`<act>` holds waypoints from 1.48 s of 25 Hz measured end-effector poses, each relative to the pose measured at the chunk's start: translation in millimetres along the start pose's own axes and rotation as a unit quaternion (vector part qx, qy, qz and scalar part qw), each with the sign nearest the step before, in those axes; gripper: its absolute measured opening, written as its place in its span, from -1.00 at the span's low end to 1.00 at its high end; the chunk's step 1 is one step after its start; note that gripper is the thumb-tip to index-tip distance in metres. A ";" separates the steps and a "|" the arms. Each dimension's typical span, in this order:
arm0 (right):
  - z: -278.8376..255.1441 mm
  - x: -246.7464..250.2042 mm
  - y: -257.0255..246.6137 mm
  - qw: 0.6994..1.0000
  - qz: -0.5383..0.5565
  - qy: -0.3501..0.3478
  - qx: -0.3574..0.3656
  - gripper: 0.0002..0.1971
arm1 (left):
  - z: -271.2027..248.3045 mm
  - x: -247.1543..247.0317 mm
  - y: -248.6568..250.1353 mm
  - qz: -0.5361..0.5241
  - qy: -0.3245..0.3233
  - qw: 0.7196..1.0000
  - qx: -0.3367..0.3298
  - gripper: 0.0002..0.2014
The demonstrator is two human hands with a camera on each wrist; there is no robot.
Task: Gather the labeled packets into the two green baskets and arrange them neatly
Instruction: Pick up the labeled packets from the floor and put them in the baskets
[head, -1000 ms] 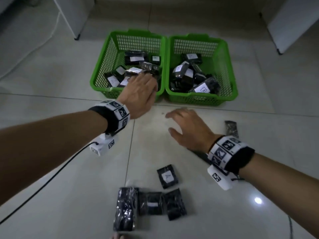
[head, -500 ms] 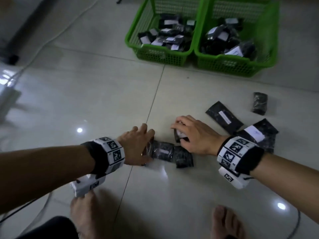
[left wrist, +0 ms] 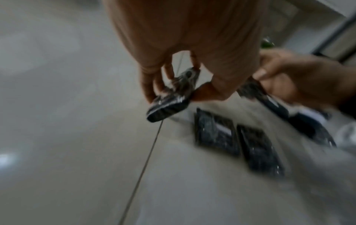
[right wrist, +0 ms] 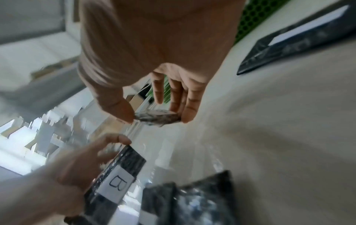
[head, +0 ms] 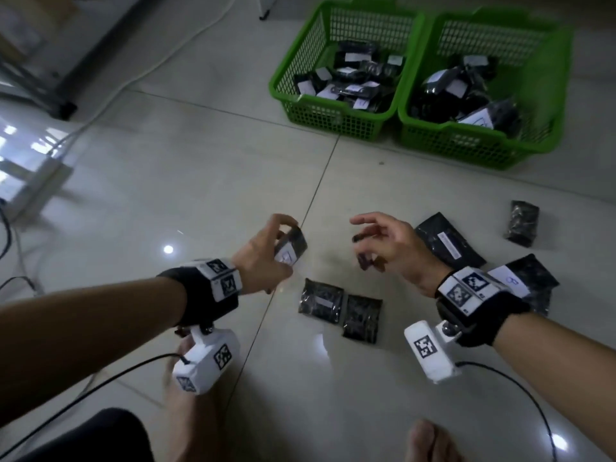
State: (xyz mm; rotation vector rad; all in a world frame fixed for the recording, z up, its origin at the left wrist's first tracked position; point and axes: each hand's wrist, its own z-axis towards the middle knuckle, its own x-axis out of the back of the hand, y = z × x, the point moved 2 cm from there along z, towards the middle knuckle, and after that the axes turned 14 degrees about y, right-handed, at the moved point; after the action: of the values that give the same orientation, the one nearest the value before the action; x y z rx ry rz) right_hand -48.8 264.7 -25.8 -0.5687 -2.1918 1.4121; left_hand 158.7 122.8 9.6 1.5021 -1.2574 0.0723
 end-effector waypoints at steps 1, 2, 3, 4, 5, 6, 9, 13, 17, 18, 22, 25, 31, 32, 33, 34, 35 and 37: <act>1.1 0.5 -2.7 0.992 0.092 -0.014 -0.084 -0.82 | 6.4 7.8 8.1 -0.103 0.016 0.993 0.051 -0.35; 2.3 3.3 -7.3 0.977 0.160 -0.024 -0.136 -0.91 | 14.6 16.0 19.8 -0.193 0.022 0.977 0.088 -0.37; 5.7 5.7 -13.9 0.969 0.190 -0.031 -0.155 -0.89 | 24.3 25.2 33.0 -0.258 0.014 0.960 0.106 -0.37; 5.7 5.9 -15.8 0.964 0.207 -0.036 -0.164 -0.82 | 29.3 30.0 39.6 -0.304 -0.004 0.945 0.117 -0.35; 12.7 10.1 -27.7 0.960 0.228 -0.032 -0.157 -0.77 | 41.5 39.7 56.1 -0.325 -0.025 0.940 0.105 -0.35; 13.8 12.3 -31.8 0.954 0.254 -0.033 -0.158 -0.74 | 45.6 44.1 63.6 -0.338 -0.046 0.935 0.096 -0.37; 30.7 32.0 -65.4 0.955 0.276 -0.007 -0.105 -0.67 | 74.8 61.1 97.9 -0.352 -0.084 0.931 0.054 -0.40; 40.1 57.6 -106.0 0.981 0.171 0.086 -0.023 -0.70 | 107.4 69.3 127.2 -0.352 -0.089 0.932 0.016 -0.46; 47.5 74.7 -141.2 0.982 0.072 0.169 0.047 -0.77 | 142.4 66.7 144.6 -0.387 -0.061 0.920 0.006 -0.56; 50.3 77.9 -149.1 0.979 0.049 0.185 0.065 -0.82 | 150.8 65.7 148.0 -0.396 -0.047 0.917 0.006 -0.58; 69.7 93.4 -179.8 0.970 -0.072 0.216 0.088 -0.81 | 188.8 68.0 163.9 -0.403 0.009 0.915 -0.022 -0.65; 90.7 95.9 -187.3 0.966 -0.168 0.183 0.069 -0.73 | 206.9 67.4 165.0 -0.408 0.037 0.912 -0.029 -0.67; 140.0 56.6 -156.4 0.958 -0.185 0.208 0.073 -0.50 | 225.4 69.5 171.9 -0.431 0.116 0.894 -0.044 -0.72; 147.5 44.6 -150.7 0.962 -0.174 0.199 0.064 -0.45 | 227.9 69.4 175.3 -0.433 0.121 0.892 -0.047 -0.72; 153.6 34.4 -147.1 0.961 -0.187 0.193 0.066 -0.41 | 230.2 67.8 177.2 -0.435 0.124 0.890 -0.048 -0.72; 160.8 28.1 -144.0 0.950 -0.238 0.186 0.081 -0.39 | 232.9 64.9 178.9 -0.434 0.125 0.891 -0.048 -0.71; 164.5 25.1 -143.0 0.926 -0.323 0.172 0.093 -0.38 | 234.8 60.9 178.9 -0.434 0.126 0.891 -0.044 -0.72; 168.3 26.0 -139.9 0.860 -0.468 0.156 0.130 -0.35 | 235.6 50.0 179.9 -0.432 0.126 0.892 -0.037 -0.73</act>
State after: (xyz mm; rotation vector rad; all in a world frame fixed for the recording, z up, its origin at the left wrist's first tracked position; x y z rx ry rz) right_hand -181.1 103.8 46.2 0.3388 -1.5815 0.9398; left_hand -78.5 -50.3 73.9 1.7926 -0.3045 -0.3542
